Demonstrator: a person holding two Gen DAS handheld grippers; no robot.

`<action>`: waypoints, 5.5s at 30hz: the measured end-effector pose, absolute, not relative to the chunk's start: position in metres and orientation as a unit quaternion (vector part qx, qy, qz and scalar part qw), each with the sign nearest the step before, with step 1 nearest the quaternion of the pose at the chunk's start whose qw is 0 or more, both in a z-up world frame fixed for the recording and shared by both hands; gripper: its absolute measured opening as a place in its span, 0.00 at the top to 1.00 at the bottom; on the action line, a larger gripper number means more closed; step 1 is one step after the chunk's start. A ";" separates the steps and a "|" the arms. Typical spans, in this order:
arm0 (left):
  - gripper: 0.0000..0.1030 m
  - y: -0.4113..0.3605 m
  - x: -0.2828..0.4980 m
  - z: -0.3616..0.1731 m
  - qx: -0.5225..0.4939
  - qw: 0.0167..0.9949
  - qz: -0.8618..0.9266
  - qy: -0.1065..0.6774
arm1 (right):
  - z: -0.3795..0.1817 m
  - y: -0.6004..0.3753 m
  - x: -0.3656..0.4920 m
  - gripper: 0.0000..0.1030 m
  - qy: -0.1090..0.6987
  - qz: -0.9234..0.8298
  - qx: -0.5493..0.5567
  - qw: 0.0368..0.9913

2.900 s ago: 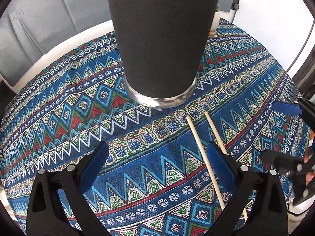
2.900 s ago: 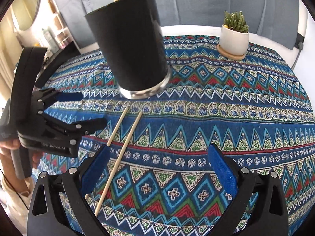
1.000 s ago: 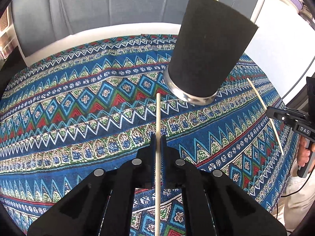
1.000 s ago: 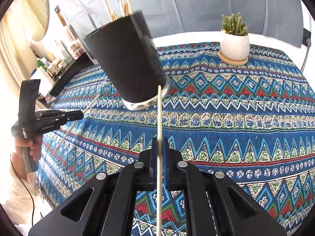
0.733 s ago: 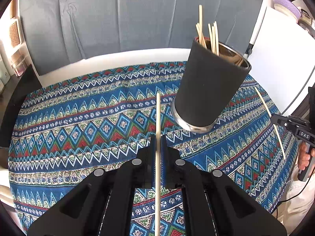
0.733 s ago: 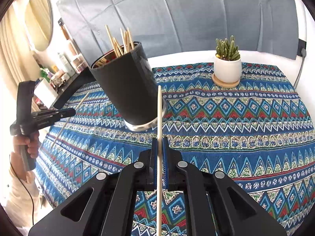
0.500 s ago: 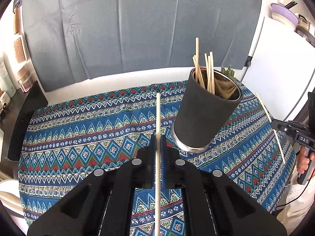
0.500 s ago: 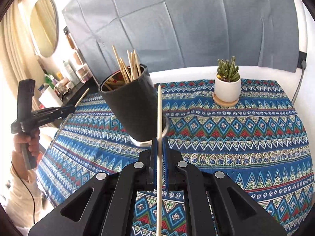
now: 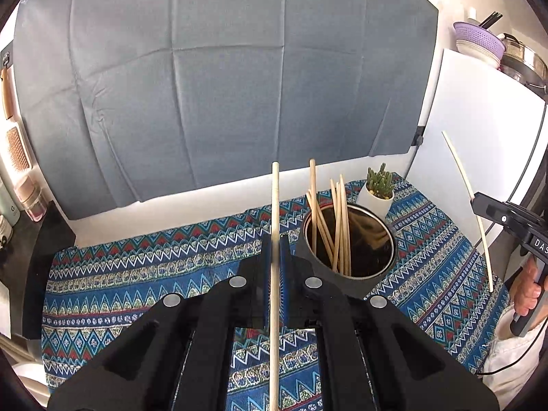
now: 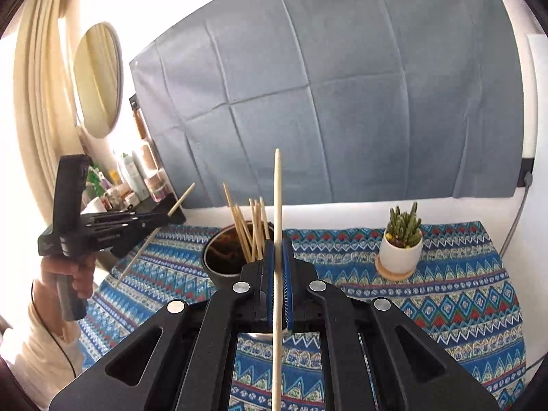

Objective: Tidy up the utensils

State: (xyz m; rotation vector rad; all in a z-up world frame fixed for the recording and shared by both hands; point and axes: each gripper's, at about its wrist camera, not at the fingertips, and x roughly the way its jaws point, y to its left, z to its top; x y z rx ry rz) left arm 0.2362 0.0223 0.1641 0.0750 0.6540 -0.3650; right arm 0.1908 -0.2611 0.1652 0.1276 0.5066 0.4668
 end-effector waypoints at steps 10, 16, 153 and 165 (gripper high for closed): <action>0.95 0.006 0.254 0.170 0.000 0.935 -0.211 0.286 | 0.177 -0.225 0.210 0.95 0.173 0.264 0.054 0.947; 0.95 0.010 0.255 0.175 -0.059 0.951 -0.216 0.211 | 0.179 -0.215 0.226 0.95 0.146 0.277 0.091 0.945; 0.06 0.021 -0.007 0.001 0.001 0.971 -0.150 0.188 | 0.000 -0.216 0.011 0.08 0.169 0.150 -0.003 0.974; 0.06 0.028 -0.002 -0.012 -0.028 0.963 -0.159 0.217 | -0.016 -0.211 0.017 0.08 0.202 0.148 -0.025 0.968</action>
